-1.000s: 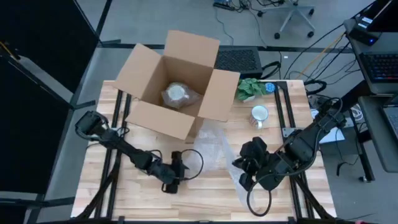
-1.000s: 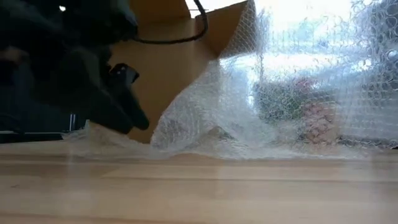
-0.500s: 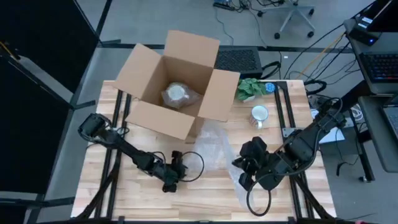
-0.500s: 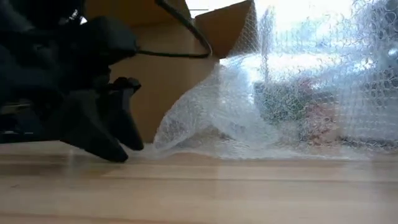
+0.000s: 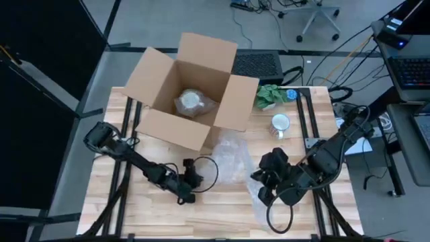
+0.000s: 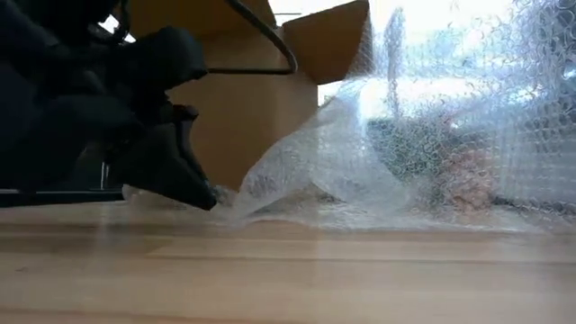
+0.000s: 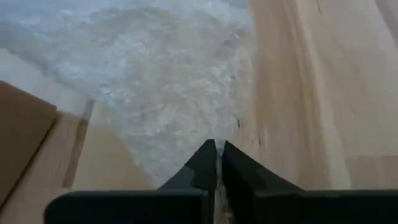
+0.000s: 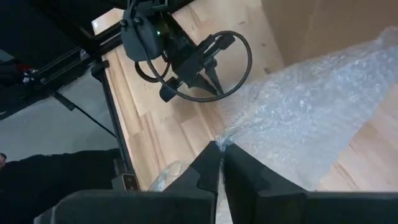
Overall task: Wrap mug
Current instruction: Wrap the red mug with bubble wrap
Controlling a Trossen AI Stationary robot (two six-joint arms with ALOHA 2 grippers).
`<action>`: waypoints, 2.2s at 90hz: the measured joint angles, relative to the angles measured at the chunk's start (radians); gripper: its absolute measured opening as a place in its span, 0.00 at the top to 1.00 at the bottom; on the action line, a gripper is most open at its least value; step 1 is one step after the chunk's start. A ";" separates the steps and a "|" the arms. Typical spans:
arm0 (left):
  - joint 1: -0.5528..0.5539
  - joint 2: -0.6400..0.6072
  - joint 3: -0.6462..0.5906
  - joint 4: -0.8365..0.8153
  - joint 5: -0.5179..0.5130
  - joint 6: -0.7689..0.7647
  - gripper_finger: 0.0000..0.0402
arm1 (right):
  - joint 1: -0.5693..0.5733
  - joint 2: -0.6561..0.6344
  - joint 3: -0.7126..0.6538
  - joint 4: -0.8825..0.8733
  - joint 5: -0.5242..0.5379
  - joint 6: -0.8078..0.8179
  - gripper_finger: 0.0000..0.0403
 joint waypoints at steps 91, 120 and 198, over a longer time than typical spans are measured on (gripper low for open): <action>-0.548 -0.406 0.000 -0.655 -0.242 -1.143 1.00 | 0.227 0.000 -0.212 -0.331 -0.171 0.620 1.00; -0.548 -0.384 0.000 -0.593 -0.239 -1.136 1.00 | 0.216 0.000 -0.448 -0.229 -0.266 0.655 1.00; -0.519 -0.384 0.000 -0.562 -0.244 -1.131 1.00 | 0.053 -0.005 -0.483 0.166 -0.059 0.296 0.55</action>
